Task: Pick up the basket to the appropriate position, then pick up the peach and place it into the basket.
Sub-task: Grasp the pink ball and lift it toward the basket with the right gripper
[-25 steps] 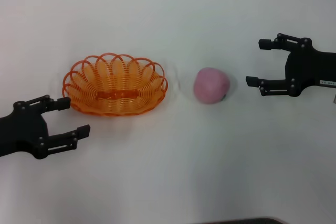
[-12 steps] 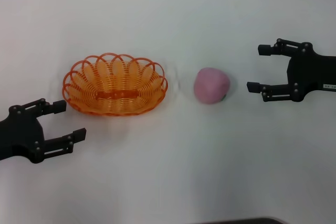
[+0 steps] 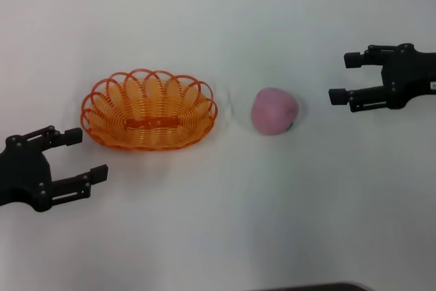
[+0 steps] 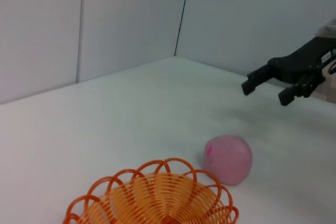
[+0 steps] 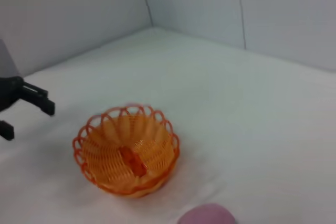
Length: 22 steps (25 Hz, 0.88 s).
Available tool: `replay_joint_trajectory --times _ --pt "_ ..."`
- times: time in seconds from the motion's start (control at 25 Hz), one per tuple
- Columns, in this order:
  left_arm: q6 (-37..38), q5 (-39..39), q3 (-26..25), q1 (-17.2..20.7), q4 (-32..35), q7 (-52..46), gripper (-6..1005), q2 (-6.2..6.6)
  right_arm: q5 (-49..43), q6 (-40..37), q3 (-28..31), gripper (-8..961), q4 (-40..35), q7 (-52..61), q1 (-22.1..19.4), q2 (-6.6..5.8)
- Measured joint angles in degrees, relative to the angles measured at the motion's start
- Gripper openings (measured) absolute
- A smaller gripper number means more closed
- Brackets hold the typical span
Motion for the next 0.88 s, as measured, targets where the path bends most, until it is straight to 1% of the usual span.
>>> replay_joint_trajectory --times 0.2,0.32,0.44,0.72,0.88 --pt "0.2 0.0 -0.3 0.0 0.0 0.2 799 0.02 -7.9 -1.2 -0.3 926 -1.5 10.3 4.9 -0.38" --pt "0.2 0.1 -0.3 0.2 -0.1 0.9 799 0.02 -10.6 -2.0 -1.0 928 -3.6 14.6 6.8 -0.17" --pt "0.2 0.1 -0.3 0.4 -0.1 1.4 799 -0.02 -12.2 -2.2 -2.9 930 -5.3 18.1 8.4 -0.07" --pt "0.2 0.3 -0.3 0.2 -0.3 1.5 799 -0.06 -18.0 -2.5 -5.5 934 -6.4 22.0 12.8 0.77" --pt "0.2 0.4 -0.3 0.2 -0.3 1.5 799 -0.07 -18.9 -2.5 -6.6 936 -6.7 23.1 13.8 1.03"
